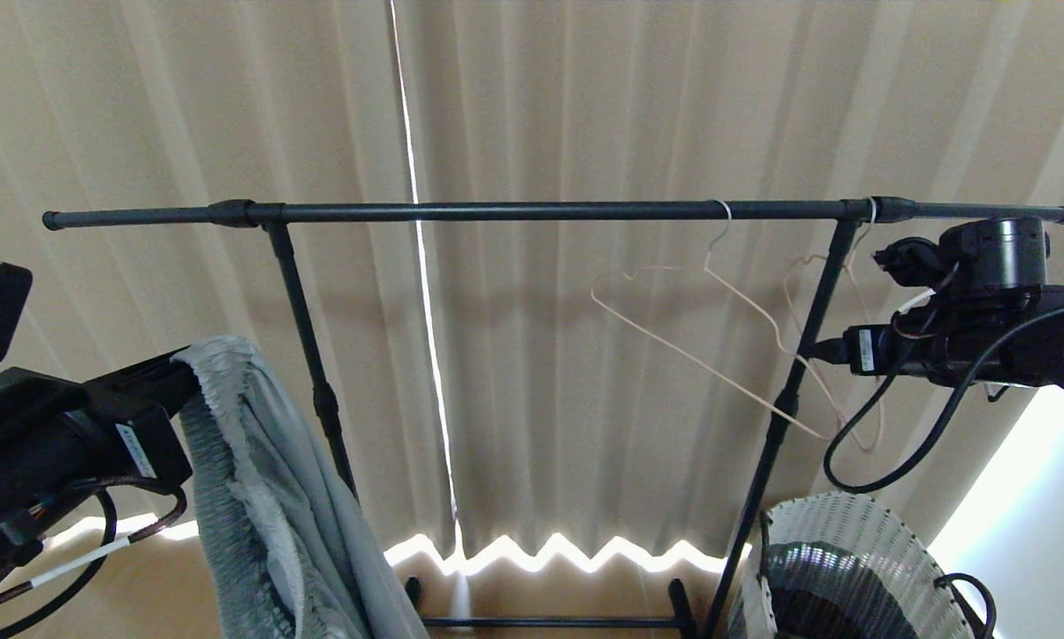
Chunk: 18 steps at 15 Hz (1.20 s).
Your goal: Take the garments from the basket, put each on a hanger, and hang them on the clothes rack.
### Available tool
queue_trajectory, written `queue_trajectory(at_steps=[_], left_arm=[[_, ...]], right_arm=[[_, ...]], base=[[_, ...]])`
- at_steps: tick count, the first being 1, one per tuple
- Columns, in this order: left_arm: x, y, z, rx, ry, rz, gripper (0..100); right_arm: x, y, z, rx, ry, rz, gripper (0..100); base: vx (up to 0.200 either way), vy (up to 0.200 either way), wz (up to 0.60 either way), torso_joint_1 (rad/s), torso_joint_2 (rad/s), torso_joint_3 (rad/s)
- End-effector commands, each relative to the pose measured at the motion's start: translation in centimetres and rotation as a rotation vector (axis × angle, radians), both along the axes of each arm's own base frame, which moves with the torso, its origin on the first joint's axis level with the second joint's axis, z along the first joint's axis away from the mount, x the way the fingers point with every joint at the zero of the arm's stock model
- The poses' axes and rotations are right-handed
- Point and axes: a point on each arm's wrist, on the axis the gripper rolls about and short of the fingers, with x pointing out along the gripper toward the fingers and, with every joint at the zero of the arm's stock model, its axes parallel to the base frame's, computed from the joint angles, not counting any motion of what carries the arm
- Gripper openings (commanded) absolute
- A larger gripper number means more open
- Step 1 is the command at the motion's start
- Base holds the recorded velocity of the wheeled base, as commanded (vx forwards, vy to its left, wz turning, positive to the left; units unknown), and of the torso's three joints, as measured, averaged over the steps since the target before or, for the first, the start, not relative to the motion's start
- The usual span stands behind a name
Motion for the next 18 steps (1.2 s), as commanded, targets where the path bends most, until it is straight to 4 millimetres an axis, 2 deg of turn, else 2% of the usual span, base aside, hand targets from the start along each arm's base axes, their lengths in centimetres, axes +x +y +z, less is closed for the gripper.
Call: queue_trajectory(at_steps=[1,8,12,18], left_arm=[[-0.2,0.1,0.0,0.0,-0.005,0.0,0],[-0.4,0.2,0.3,-0.004,-0.021,0.002,0],[-0.8,0.3,0.4,0.002,-0.034,0.002,0],[-0.8,0.3,0.2,0.018,-0.028,0.002,0]], right_arm=[[0.0,0.0,0.0,0.0,0.0,0.0,0],[-0.5,-0.4,0.4,-0.015,-0.013,-0.04,0],[-0.7,-1.5,0.7,-0.046,-0.123,-0.104,0],[-2.9,-2.3,0.7,-0.11,-0.252,-0.104,0]], base=[[0.0,0.0,0.0,0.0,0.0,0.0],[0.0,0.0,0.0,0.0,0.0,0.0],[0.0,0.0,0.0,0.0,0.0,0.0],[0.0,0.0,0.0,0.0,0.0,0.0]])
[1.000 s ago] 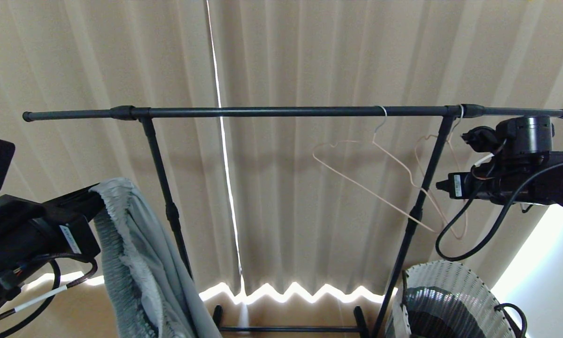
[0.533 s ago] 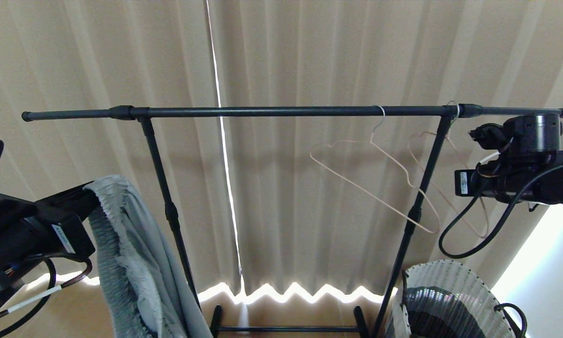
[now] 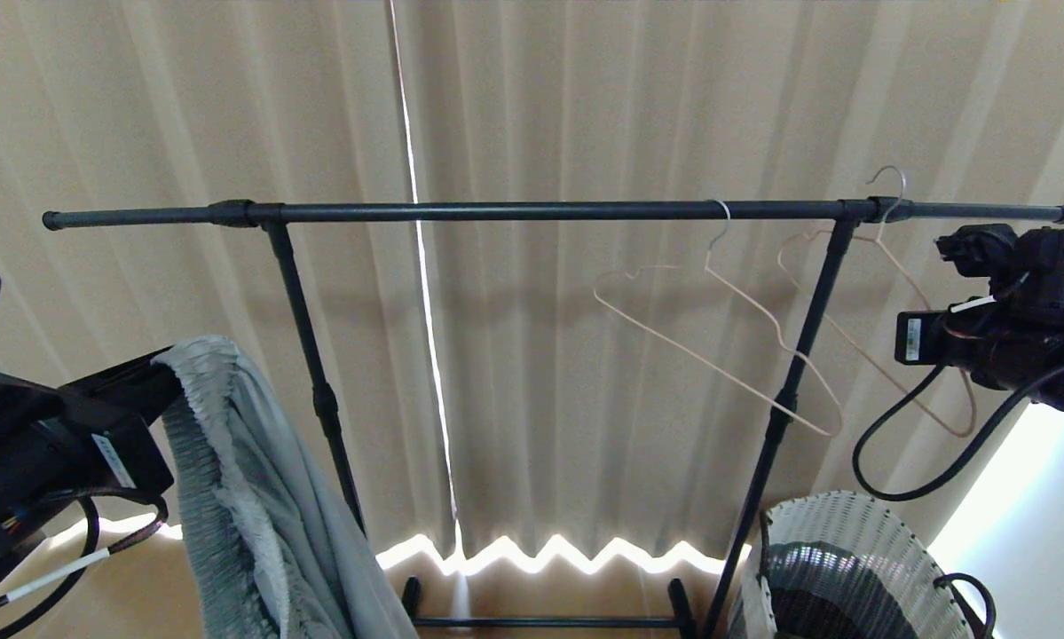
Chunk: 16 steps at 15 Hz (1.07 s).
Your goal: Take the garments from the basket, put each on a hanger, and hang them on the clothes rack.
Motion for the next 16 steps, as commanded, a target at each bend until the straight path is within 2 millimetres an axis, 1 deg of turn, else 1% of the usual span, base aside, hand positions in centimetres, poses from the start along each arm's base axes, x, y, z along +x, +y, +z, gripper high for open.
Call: queue_trajectory(at_steps=[1,5,8,11,16], left_arm=[[0.0,0.0,0.0,0.001,0.001,0.0,0],[0.0,0.0,0.0,0.001,0.001,0.002,0],[0.0,0.0,0.0,0.01,-0.001,0.005,0],[0.1,0.4,-0.2,0.032,-0.001,0.03,0],[0.1,0.5,-0.2,0.033,0.002,0.033,0]], right_arm=[[-1.2,0.0,0.1,-0.005,-0.036,-0.003,0],[-2.6,0.1,0.0,-0.042,-0.055,0.009,0],[-4.2,0.2,-0.1,-0.049,-0.054,0.015,0],[-4.9,0.3,-0.2,-0.054,-0.048,0.017,0],[-5.2,0.3,-0.5,-0.053,-0.034,0.017,0]], base=[[0.0,0.0,0.0,0.0,0.0,0.0],[0.0,0.0,0.0,0.0,0.0,0.0],[0.0,0.0,0.0,0.0,0.0,0.0],[-0.2,0.0,0.0,0.002,0.0,0.001],[-0.2,0.0,0.0,0.001,0.0,0.005]])
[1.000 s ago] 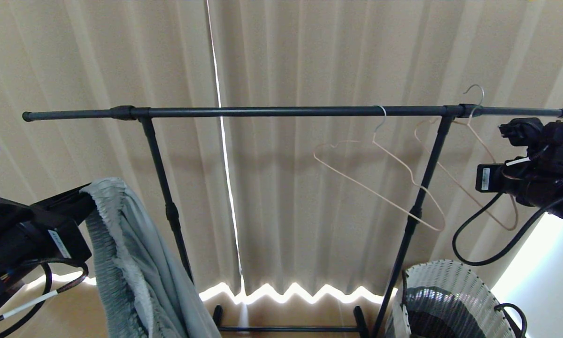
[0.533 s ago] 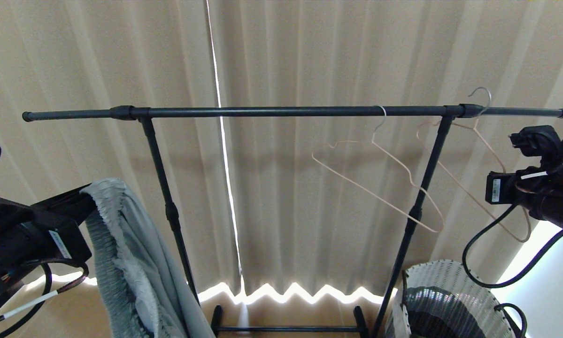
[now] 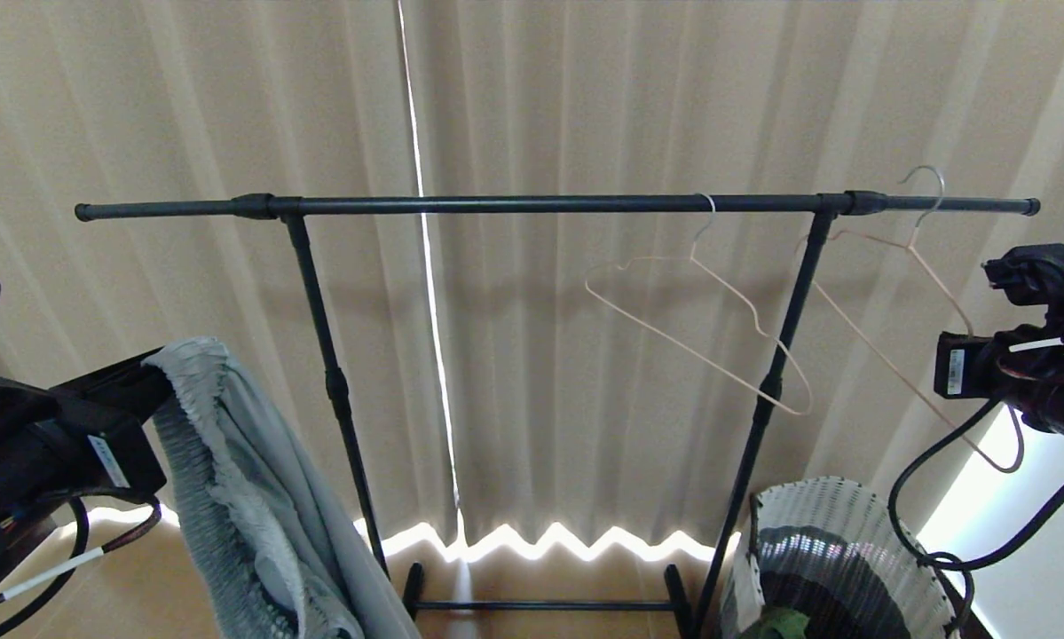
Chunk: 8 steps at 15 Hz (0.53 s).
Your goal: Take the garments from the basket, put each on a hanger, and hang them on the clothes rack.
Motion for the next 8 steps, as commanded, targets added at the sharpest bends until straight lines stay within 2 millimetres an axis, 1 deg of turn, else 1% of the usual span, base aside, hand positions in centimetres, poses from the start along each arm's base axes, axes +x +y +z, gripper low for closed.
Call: queue_trajectory(at_steps=[1,4,6,8], left_arm=[[0.0,0.0,0.0,0.0,0.002,-0.001,0],[-0.1,0.0,-0.4,0.004,0.01,-0.003,0],[-0.1,0.0,-0.5,0.006,0.016,-0.003,0],[-0.1,0.0,-1.1,0.012,0.037,-0.003,0]], right_arm=[[-0.2,0.0,-0.3,0.0,0.011,0.0,0],[-0.3,0.0,-0.3,0.002,0.012,0.0,0],[-0.5,0.0,-0.1,0.006,0.003,0.0,0],[-1.5,0.1,-0.5,0.011,0.016,0.008,0]], base=[[-0.2,0.0,0.0,-0.012,0.01,0.002],[-0.2,0.0,0.0,-0.001,0.0,0.002],[0.0,0.0,0.0,0.0,0.0,0.0],[0.0,0.0,0.0,0.0,0.0,0.0]])
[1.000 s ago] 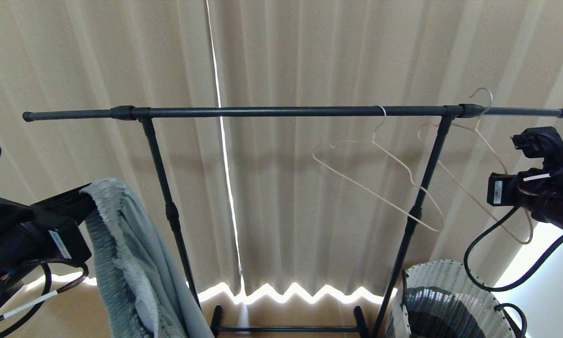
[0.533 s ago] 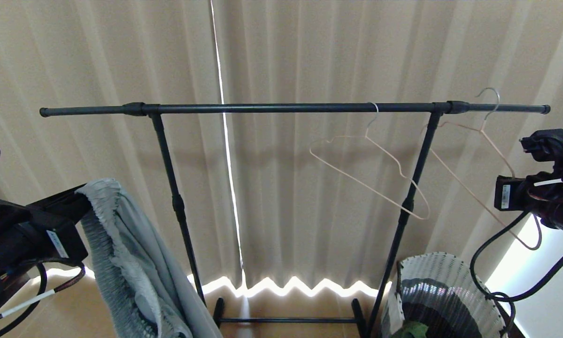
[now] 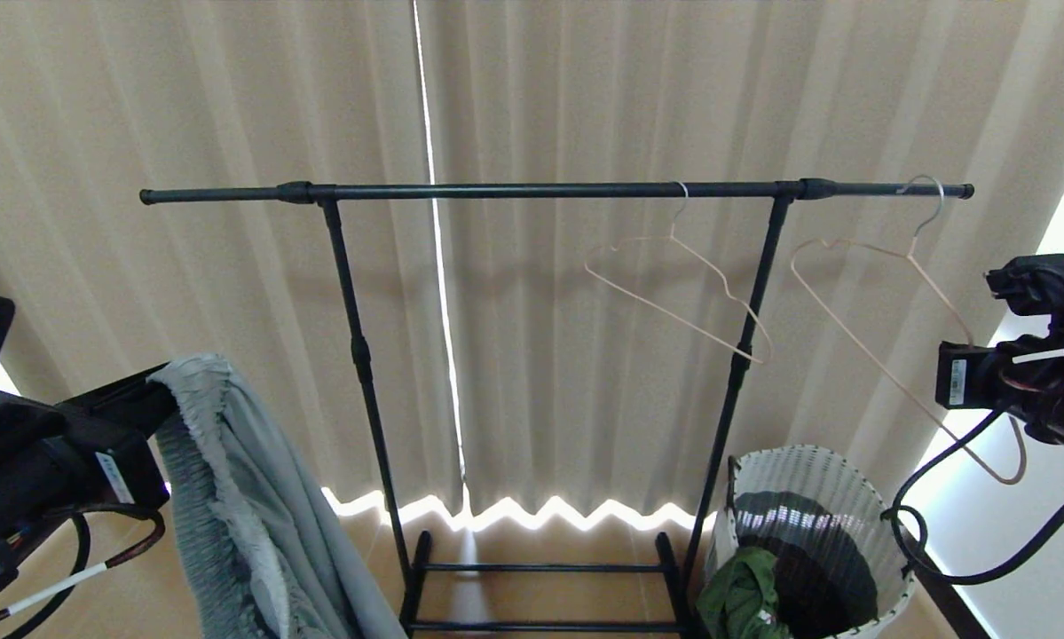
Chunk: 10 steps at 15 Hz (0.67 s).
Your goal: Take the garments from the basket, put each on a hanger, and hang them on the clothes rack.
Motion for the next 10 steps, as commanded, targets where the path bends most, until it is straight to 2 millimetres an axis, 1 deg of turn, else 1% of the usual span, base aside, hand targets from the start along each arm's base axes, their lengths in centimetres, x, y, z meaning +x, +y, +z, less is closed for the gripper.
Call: queue_trajectory(at_steps=[1,4,6,7,9,10], left_arm=[[0.0,0.0,-0.3,0.002,0.012,0.0,0],[0.0,0.0,-0.3,0.001,0.012,0.0,0],[0.0,0.0,-0.2,-0.002,0.008,0.004,0],[-0.1,0.1,-0.2,-0.001,0.008,0.003,0],[-0.2,0.1,-0.5,-0.001,0.017,0.004,0],[-0.3,0.1,-1.1,0.004,0.036,0.005,0]], right_arm=[[-1.0,0.1,-0.2,0.001,0.005,0.002,0],[-1.8,0.4,-0.2,-0.003,-0.061,0.011,0],[-3.2,0.4,-0.6,-0.008,-0.129,0.015,0],[-3.8,0.5,-0.5,-0.007,-0.157,0.019,0],[-4.8,1.1,0.7,0.002,-0.225,0.099,0],[-5.2,1.6,1.1,0.013,-0.244,0.158,0]], base=[[0.0,0.0,0.0,0.0,0.0,0.0],[0.0,0.0,0.0,0.0,0.0,0.0],[0.0,0.0,0.0,0.0,0.0,0.0],[0.0,0.0,0.0,0.0,0.0,0.0],[0.0,0.0,0.0,0.0,0.0,0.0],[0.0,0.0,0.0,0.0,0.0,0.0]])
